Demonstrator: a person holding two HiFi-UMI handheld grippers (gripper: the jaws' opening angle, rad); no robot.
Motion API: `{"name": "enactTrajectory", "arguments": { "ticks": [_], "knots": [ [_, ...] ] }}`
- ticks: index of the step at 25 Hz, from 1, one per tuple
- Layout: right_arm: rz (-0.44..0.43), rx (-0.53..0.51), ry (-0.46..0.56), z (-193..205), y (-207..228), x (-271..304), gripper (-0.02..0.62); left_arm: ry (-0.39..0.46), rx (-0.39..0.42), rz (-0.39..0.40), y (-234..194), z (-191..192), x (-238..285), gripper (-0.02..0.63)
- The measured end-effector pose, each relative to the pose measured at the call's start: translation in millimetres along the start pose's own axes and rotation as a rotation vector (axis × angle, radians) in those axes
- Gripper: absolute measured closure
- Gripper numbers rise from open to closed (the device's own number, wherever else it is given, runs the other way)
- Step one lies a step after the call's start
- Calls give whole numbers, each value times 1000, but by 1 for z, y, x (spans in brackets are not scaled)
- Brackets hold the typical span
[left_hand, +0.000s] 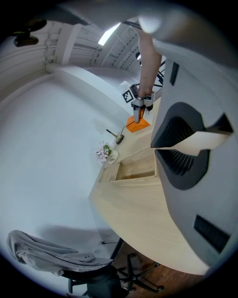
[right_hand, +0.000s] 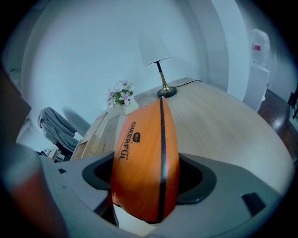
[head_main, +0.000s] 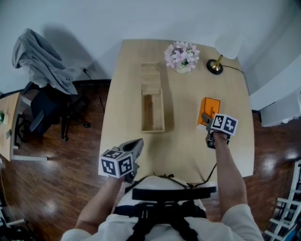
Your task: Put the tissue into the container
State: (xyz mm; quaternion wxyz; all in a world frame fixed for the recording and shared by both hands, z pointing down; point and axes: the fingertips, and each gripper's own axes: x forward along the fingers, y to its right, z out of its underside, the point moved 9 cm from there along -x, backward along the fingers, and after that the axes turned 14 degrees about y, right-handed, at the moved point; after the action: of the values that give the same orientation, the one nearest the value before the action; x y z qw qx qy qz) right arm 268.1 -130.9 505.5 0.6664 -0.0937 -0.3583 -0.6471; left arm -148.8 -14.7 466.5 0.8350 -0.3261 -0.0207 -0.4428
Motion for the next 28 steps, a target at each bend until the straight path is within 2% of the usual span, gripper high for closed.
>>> {"name": "enactTrajectory", "arguments": {
  "ticks": [16,28],
  "knots": [
    [-139,-75,19,-1,-92,0,224,40,14,27,-18,-25,-3,606],
    [-207,-136,-1,7,-152,12,224,79,71,0,-40,-49,-8,601]
  ]
}}
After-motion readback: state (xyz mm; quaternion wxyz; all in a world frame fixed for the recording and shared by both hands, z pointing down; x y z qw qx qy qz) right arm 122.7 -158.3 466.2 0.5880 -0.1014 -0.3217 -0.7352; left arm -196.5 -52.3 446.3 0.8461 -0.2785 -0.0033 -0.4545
